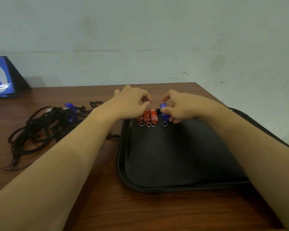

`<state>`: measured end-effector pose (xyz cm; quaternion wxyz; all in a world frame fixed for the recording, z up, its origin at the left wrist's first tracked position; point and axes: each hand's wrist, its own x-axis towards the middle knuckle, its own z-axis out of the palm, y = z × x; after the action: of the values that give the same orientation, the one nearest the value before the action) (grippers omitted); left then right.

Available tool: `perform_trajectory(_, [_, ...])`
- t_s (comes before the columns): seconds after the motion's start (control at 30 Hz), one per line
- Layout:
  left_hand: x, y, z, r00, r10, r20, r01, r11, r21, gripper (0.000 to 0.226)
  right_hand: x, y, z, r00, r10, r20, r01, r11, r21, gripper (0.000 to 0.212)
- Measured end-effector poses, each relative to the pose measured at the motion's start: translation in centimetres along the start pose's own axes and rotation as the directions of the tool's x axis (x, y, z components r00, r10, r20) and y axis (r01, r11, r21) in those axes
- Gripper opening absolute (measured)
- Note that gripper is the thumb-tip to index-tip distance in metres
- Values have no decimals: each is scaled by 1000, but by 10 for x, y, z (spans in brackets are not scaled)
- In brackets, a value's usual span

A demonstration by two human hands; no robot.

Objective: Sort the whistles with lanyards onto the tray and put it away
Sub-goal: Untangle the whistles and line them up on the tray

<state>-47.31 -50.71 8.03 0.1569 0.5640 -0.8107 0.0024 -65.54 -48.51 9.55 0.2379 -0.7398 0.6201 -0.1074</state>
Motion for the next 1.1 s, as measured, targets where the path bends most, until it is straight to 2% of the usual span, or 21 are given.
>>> perform_trajectory(0.33, [1,-2,3,998,-25,-58,24,1000,-3,22,2,-4,3,1000,-16,16,17,997,-71,31])
perform_trajectory(0.73, [2,-4,3,998,-30,-60,29,999,-13,21,1,-2,5,1000,-22,7,23,969,-244,39])
perform_trajectory(1.1, [3,-6,4,998,-20,-67,18,999,-26,21,11,0,10,999,-29,-17,23,969,-246,35])
